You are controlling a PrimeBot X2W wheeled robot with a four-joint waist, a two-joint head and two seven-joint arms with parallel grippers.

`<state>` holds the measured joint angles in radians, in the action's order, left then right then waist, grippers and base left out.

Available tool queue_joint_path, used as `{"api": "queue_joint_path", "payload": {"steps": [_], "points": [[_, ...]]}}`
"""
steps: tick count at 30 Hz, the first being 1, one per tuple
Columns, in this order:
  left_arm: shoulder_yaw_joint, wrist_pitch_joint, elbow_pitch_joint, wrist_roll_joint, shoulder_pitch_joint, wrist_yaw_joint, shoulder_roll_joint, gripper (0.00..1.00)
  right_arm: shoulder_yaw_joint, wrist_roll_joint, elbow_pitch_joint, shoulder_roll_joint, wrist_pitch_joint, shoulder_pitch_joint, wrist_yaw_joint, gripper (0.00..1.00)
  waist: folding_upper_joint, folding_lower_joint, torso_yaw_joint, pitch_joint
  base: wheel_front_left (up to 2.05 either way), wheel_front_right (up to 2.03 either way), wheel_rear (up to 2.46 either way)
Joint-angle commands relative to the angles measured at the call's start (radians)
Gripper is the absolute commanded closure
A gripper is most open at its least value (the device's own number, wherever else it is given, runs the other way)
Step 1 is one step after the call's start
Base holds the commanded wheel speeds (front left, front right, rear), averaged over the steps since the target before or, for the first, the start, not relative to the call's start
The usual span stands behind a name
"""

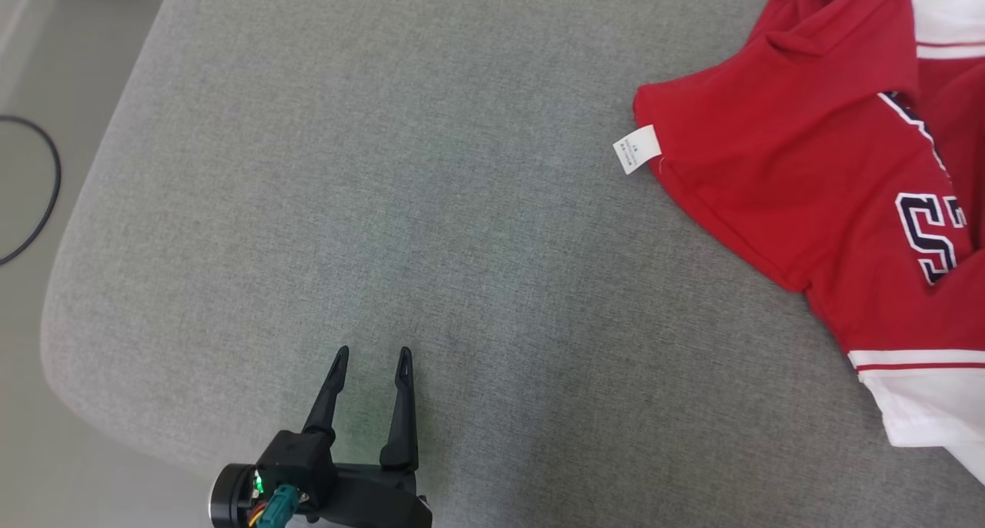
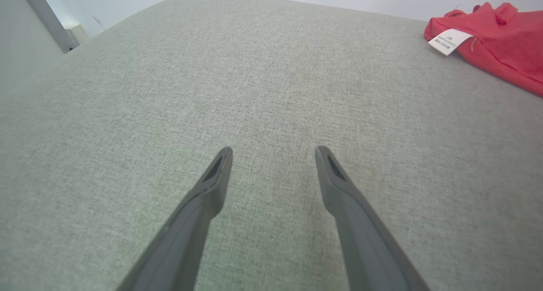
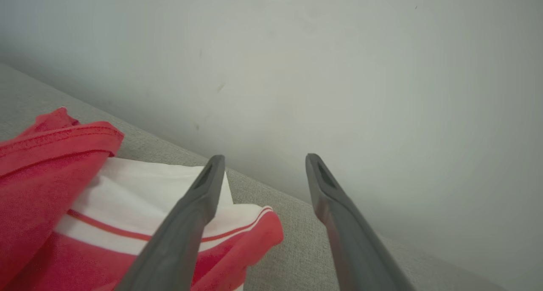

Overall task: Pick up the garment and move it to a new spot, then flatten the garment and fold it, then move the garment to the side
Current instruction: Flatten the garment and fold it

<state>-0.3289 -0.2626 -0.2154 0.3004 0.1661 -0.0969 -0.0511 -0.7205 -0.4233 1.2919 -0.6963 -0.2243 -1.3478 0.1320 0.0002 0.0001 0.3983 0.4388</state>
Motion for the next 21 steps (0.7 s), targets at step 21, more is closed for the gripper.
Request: {"api": "queue_joint_path", "payload": {"steps": [21], "points": [[0.142,-0.003,-0.067,-0.089,-0.093,0.054,0.0,0.0,0.755,0.288,-0.634,0.352,-0.041,0.772,-0.003,0.0,-0.0002,-0.0001,-0.211,-0.282,0.0,0.0,0.0]]}}
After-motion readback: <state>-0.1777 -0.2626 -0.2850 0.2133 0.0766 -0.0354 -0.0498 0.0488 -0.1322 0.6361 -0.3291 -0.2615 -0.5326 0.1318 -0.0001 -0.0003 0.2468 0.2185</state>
